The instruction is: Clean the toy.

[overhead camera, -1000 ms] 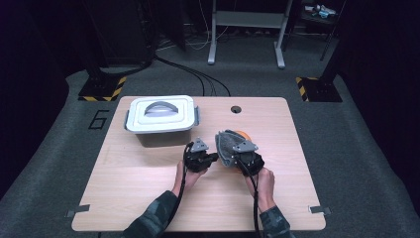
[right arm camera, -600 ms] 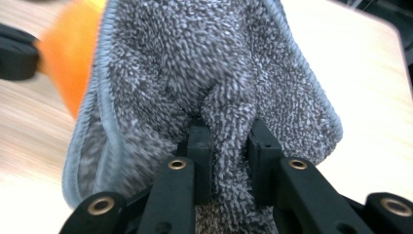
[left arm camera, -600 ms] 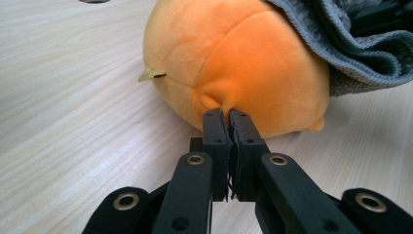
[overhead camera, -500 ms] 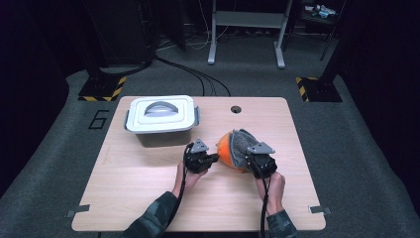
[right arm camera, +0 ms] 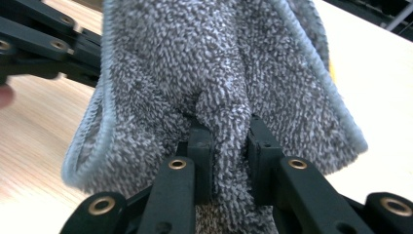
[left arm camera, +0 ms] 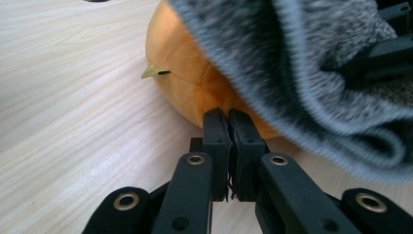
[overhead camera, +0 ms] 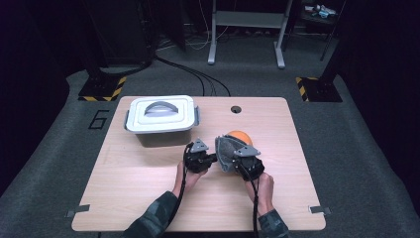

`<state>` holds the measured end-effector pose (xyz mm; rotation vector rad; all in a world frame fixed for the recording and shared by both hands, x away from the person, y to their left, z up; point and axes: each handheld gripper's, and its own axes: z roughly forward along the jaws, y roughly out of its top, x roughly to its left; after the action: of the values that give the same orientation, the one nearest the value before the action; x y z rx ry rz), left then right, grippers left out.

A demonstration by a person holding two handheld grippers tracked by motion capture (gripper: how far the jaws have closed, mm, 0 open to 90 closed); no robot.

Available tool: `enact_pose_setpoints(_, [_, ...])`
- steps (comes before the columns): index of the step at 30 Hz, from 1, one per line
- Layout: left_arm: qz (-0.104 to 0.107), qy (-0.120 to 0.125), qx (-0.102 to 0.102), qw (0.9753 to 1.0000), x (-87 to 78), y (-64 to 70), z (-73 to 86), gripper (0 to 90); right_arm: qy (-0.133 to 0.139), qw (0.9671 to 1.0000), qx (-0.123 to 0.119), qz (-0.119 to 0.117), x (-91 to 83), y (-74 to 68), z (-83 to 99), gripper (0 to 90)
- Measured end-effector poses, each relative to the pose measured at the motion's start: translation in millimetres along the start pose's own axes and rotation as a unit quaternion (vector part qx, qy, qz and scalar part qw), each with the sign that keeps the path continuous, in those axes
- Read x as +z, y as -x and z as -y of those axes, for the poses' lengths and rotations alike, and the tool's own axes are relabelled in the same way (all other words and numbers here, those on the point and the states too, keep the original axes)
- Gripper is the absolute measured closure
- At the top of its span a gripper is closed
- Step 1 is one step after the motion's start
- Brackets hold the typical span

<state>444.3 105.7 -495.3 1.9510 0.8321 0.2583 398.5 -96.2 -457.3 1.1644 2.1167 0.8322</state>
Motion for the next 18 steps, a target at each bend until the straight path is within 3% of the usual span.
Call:
enact_pose_setpoints(2, [-0.001, -0.002, -0.003, 1.0000, 0.5, -2.6, 1.2, 86.8, -0.003, 1.0000, 0.005, 0.005, -0.6, 6.9, 3.8, 75.9])
enact_pose_setpoints(7, [-0.001, -0.007, -0.006, 1.0000, 1.4, -8.4, 4.9, 86.7, -0.026, 0.9983, 0.044, 0.029, 6.3, 32.6, 20.4, 75.8])
enact_pose_setpoints(10, [0.001, -0.005, -0.007, 1.0000, 2.1, -6.4, 4.4, 86.7, -0.038, 0.9974, 0.056, 0.027, 9.3, 42.8, 25.1, 75.6])
enact_pose_setpoints(12, [0.004, -0.003, -0.013, 0.9999, 2.6, -4.9, 4.0, 86.7, -0.032, 0.9975, 0.058, 0.023, 4.1, 43.0, 21.4, 75.6])
enact_pose_setpoints(14, [0.006, -0.005, -0.017, 0.9998, 2.4, -5.1, 3.7, 86.7, -0.009, 0.9986, 0.048, 0.021, -5.3, 37.4, 12.9, 75.5])
enact_pose_setpoints(18, [0.006, 0.002, -0.013, 0.9999, 3.2, -1.9, 1.1, 86.7, 0.016, 0.9998, 0.014, -0.004, -16.2, 12.7, -4.4, 75.5])
